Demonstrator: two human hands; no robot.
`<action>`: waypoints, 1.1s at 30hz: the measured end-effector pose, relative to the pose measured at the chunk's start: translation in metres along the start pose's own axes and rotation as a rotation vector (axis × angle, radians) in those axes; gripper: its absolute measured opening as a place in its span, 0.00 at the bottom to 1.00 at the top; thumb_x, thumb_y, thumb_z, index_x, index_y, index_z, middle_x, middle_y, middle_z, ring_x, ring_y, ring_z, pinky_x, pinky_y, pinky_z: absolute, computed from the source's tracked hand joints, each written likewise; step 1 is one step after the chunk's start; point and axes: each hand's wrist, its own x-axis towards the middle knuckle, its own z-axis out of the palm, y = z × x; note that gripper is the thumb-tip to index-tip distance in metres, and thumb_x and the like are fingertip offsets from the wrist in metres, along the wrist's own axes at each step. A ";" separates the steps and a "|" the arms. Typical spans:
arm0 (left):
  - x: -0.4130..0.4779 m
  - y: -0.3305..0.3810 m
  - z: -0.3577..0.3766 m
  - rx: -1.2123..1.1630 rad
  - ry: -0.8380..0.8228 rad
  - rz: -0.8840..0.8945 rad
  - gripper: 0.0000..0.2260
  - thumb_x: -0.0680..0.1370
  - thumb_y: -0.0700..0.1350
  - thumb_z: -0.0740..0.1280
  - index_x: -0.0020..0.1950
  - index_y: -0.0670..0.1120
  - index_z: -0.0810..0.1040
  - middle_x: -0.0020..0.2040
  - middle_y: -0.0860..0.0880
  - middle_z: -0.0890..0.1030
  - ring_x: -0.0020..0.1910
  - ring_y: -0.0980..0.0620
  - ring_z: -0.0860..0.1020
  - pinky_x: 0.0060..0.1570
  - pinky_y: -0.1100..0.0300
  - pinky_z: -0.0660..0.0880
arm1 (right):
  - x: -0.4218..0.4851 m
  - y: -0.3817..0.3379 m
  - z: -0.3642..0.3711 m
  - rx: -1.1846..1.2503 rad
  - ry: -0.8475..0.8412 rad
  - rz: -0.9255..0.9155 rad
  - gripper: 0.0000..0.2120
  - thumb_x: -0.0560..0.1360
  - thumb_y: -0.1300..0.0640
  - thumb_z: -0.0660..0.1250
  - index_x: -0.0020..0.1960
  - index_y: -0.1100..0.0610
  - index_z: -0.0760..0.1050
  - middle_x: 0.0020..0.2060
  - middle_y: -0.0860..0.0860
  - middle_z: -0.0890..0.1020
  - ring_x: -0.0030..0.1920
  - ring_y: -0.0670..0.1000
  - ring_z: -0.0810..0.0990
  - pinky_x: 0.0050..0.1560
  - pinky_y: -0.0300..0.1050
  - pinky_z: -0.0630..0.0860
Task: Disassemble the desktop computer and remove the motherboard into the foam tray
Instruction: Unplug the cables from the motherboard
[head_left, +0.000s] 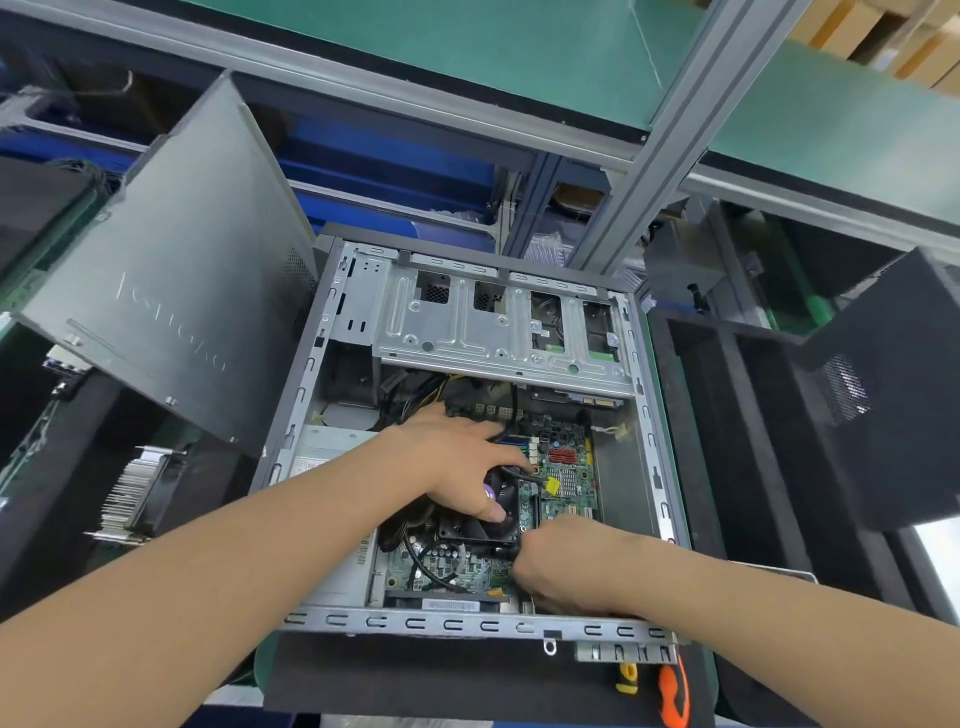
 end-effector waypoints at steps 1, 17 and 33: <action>0.000 -0.001 0.000 -0.003 -0.001 0.001 0.33 0.78 0.70 0.62 0.79 0.71 0.51 0.85 0.52 0.46 0.83 0.45 0.53 0.78 0.38 0.50 | 0.000 0.000 -0.001 0.008 0.001 0.008 0.10 0.82 0.60 0.62 0.53 0.65 0.79 0.38 0.59 0.77 0.39 0.61 0.78 0.42 0.53 0.77; 0.006 -0.004 0.003 0.002 -0.003 0.017 0.32 0.77 0.69 0.62 0.78 0.70 0.54 0.85 0.52 0.48 0.82 0.44 0.55 0.76 0.37 0.51 | -0.011 0.005 -0.010 -0.019 0.080 0.084 0.09 0.83 0.60 0.62 0.56 0.63 0.79 0.46 0.61 0.82 0.44 0.63 0.83 0.43 0.54 0.81; 0.007 -0.007 0.001 -0.175 0.165 -0.077 0.32 0.72 0.66 0.72 0.69 0.48 0.74 0.64 0.48 0.70 0.60 0.45 0.75 0.62 0.48 0.75 | -0.036 0.035 -0.026 0.464 0.302 0.439 0.10 0.83 0.51 0.66 0.58 0.55 0.82 0.54 0.55 0.82 0.54 0.57 0.81 0.54 0.50 0.79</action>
